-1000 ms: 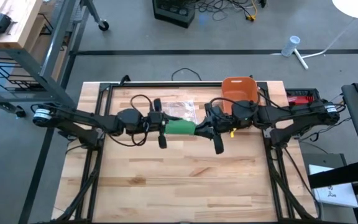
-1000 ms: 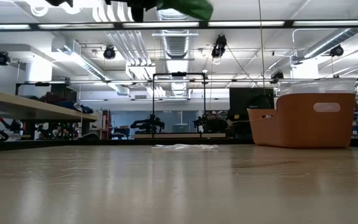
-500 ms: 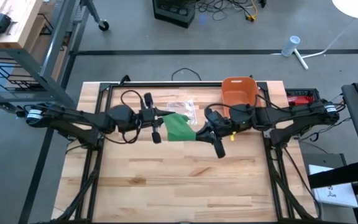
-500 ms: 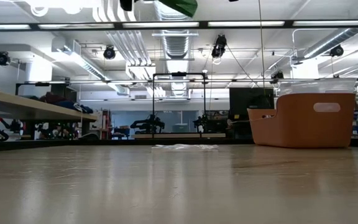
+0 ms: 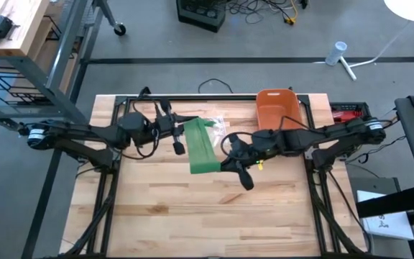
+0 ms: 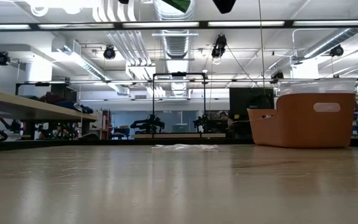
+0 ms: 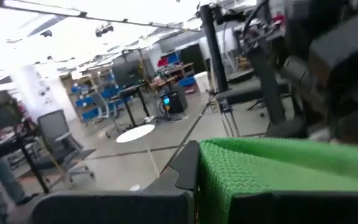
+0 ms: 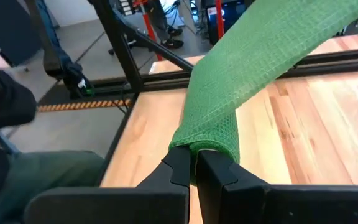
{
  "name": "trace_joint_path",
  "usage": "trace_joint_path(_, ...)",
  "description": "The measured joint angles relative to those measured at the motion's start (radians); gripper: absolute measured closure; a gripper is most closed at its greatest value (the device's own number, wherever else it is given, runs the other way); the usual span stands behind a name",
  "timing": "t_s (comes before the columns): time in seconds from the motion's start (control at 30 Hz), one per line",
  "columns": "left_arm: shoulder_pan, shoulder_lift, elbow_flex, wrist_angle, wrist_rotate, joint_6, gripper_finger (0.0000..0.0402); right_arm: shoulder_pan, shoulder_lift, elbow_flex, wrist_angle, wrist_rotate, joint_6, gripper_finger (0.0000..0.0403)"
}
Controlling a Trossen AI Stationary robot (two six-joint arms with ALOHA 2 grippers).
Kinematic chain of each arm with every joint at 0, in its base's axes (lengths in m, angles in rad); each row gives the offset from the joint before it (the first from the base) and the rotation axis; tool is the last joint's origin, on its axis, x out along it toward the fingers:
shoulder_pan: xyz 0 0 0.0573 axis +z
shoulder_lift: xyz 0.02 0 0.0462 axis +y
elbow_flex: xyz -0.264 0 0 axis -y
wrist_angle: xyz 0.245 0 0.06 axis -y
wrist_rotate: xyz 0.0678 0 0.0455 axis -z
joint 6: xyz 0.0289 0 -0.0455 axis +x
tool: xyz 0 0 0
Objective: Roll bandage
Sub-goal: Roll the green bandage
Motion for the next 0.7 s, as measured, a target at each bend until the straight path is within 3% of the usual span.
trace_joint_path(0.37,0.000,-0.005,0.266,-0.398,0.034,0.049,0.0401,0.004,0.061,0.000,0.078,-0.005,-0.225,0.0403)
trace_joint_path(0.7,0.010,-0.008,0.359,-0.452,0.082,0.088,0.0401,0.028,0.074,0.000,0.204,-0.075,-0.320,0.0403)
